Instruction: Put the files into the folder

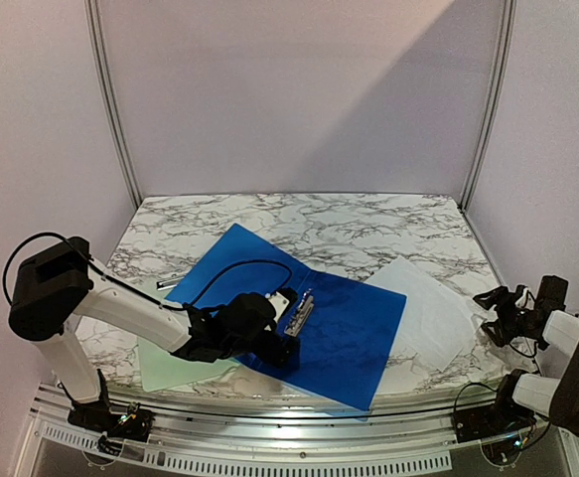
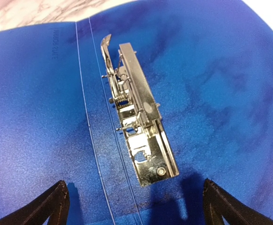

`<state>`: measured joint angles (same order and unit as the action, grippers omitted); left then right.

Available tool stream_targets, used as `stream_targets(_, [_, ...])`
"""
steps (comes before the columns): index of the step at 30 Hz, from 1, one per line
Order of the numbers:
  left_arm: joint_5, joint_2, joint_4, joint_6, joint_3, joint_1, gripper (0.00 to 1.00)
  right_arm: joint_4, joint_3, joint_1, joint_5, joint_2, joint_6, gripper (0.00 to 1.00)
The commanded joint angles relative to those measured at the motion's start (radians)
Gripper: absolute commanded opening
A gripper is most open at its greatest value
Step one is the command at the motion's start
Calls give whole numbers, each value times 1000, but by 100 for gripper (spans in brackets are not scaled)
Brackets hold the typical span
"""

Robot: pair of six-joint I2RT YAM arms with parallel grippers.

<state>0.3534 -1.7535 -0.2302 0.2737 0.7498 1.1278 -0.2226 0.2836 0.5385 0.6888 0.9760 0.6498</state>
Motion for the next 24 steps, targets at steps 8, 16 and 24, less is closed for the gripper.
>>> stream_targets(8, [2, -22, 44, 7, 9, 10, 99, 309, -163, 52, 105, 21, 109, 78])
stream_targets(16, [4, -24, 48, 10, 11, 10, 99, 450, -216, 64, 151, 71, 143, 73])
stream_targets(24, [-2, -34, 48, 16, 21, 10, 100, 476, -219, 64, 172, 126, 84, 58])
